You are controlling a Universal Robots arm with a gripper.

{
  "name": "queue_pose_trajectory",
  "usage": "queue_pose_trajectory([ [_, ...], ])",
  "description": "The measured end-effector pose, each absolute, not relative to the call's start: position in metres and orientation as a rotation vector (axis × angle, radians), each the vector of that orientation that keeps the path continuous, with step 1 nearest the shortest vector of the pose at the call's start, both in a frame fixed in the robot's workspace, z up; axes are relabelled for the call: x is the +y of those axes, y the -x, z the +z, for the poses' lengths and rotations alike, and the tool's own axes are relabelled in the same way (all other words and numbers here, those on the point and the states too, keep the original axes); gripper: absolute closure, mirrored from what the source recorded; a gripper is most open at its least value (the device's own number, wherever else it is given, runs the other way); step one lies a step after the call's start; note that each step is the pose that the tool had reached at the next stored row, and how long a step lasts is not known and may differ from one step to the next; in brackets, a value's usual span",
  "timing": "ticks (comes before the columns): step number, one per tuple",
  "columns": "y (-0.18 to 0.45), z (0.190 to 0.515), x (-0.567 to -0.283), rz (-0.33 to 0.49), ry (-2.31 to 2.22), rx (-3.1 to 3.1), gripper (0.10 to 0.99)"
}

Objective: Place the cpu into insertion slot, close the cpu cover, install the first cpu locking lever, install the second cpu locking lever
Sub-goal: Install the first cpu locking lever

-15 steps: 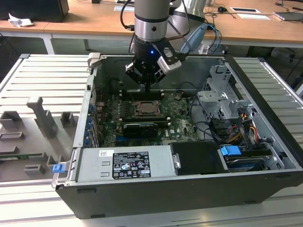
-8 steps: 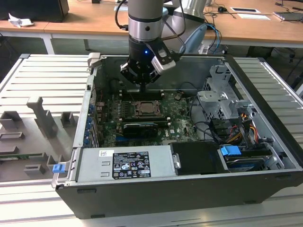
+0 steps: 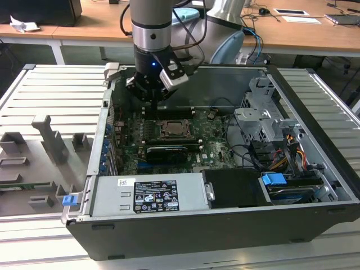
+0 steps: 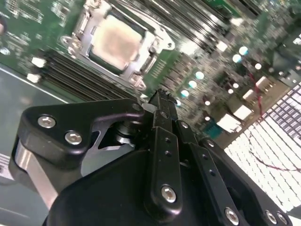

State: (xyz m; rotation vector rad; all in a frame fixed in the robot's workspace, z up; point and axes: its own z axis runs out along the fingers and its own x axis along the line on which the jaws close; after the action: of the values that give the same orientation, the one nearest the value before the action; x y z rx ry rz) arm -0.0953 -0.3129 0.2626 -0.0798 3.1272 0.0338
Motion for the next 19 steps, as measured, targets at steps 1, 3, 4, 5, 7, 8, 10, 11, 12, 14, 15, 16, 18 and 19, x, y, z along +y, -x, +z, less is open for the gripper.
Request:
queue_pose_trajectory([
  [1, 0.098, 0.262, -0.313, 0.034, 0.08, 3.127, 0.98],
  [3, 0.102, 0.262, -0.313, 0.034, 0.08, 3.127, 0.98],
  [4, 0.104, 0.262, -0.313, 0.034, 0.08, 3.127, 0.98],
  [5, 0.105, 0.261, -0.313, 0.034, 0.08, 3.127, 0.98],
  [7, 0.109, 0.26, -0.313, 0.034, 0.08, 3.127, 0.98],
  [8, 0.11, 0.26, -0.312, 0.034, 0.08, 3.127, 0.98],
  [10, 0.112, 0.258, -0.309, 0.034, 0.08, 3.127, 0.98],
  [11, 0.113, 0.258, -0.308, 0.034, 0.08, 3.127, 0.98],
  [12, 0.113, 0.257, -0.306, 0.034, 0.08, 3.127, 0.98],
  [14, 0.113, 0.256, -0.3, 0.034, 0.08, 3.127, 0.98],
  [15, 0.113, 0.256, -0.299, 0.034, 0.08, 3.127, 0.98],
  [16, 0.113, 0.256, -0.297, 0.034, 0.08, 3.127, 0.98],
  [18, 0.113, 0.256, -0.294, 0.034, 0.08, 3.127, 0.98],
  [19, 0.113, 0.256, -0.293, 0.034, 0.08, 3.127, 0.98],
])
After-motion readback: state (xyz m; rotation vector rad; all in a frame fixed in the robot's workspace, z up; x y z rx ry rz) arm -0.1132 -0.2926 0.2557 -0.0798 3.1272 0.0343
